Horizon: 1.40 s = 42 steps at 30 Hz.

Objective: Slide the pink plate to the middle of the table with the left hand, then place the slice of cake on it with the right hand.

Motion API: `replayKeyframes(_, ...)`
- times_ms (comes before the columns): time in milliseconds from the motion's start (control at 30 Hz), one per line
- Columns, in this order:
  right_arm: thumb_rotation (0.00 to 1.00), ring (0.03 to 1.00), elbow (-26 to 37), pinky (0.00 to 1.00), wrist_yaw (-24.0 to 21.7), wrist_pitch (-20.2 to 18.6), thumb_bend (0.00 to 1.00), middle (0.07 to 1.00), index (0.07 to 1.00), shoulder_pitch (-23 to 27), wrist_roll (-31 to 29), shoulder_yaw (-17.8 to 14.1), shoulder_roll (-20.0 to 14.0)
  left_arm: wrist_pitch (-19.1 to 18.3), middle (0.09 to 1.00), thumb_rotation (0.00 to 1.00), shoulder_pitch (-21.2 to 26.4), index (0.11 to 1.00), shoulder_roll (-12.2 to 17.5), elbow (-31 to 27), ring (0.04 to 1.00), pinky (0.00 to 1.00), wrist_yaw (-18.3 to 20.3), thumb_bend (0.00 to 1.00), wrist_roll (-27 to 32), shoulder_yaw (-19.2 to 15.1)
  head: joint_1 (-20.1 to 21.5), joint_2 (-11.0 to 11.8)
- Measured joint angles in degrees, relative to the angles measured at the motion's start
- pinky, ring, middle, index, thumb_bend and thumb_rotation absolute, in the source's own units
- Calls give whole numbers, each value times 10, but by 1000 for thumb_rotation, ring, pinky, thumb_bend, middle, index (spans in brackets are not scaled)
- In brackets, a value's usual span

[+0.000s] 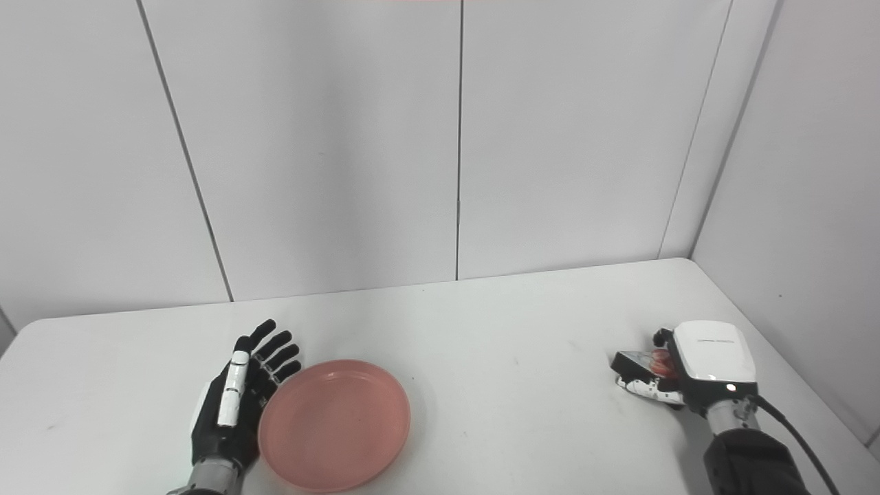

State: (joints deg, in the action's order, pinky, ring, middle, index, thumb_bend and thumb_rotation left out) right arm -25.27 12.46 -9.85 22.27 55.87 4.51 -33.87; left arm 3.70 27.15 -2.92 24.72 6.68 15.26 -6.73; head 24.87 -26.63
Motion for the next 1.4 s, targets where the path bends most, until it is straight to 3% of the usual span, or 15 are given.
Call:
replayKeyframes(33,678,445,-1,352,-5,-3,708,511,563,0,-8,1,-1,-1,779,756,-1,797,0,-2,773,739,0,638,0,1,0,0)
replayKeyframes(67,673,419,-2,326,-11,-4,706,480,541,0,-15,0,-1,-1,779,759,-2,797,0,-3,773,738,0,638,-1,1,-1,-3)
replayKeyframes(167,586,216,-10,160,-5,-4,676,281,319,5,-44,-3,-1,-2,780,751,-4,794,0,-5,772,743,0,646,-2,3,-1,-3)
replayKeyframes(300,611,203,-25,143,11,3,620,270,295,10,-78,-2,-1,-2,787,753,-5,800,0,-6,780,750,0,648,-2,3,-4,-5)
replayKeyframes(500,648,280,-32,212,22,8,538,337,378,11,-100,11,-6,-4,781,754,-5,802,0,-8,772,741,0,649,-3,5,-6,-6)
replayKeyframes(667,628,223,-41,162,32,26,537,280,321,11,-121,19,-15,-4,783,760,-6,801,0,-9,776,748,0,643,-3,6,-7,-7)
replayKeyframes(800,661,279,-43,211,39,31,525,335,384,10,-128,23,-16,-5,786,760,-8,804,0,-11,780,746,0,638,-3,7,-8,-7)
replayKeyframes(933,583,160,-43,105,55,44,493,221,264,6,-137,25,-17,-8,792,762,-9,804,0,-15,787,748,0,636,-3,8,-13,-9)
replayKeyframes(967,519,132,-43,80,60,51,477,193,227,4,-139,25,-17,-8,795,770,-9,808,0,-15,791,749,0,635,-4,8,-21,-10)
replayKeyframes(1133,532,118,-28,69,70,94,468,176,208,-13,-156,24,-21,-9,782,783,-13,809,-1,-21,784,736,-10,627,-14,16,-53,-17)
replayKeyframes(1267,543,122,42,73,58,107,467,184,213,-35,-162,21,-22,-9,794,792,-18,805,-8,-29,785,738,-22,623,-27,25,-91,-22)
replayKeyframes(1400,473,118,85,71,39,136,450,178,213,-27,-176,11,-38,-9,785,820,-21,802,-28,-33,763,710,-38,600,-48,38,-132,-28)
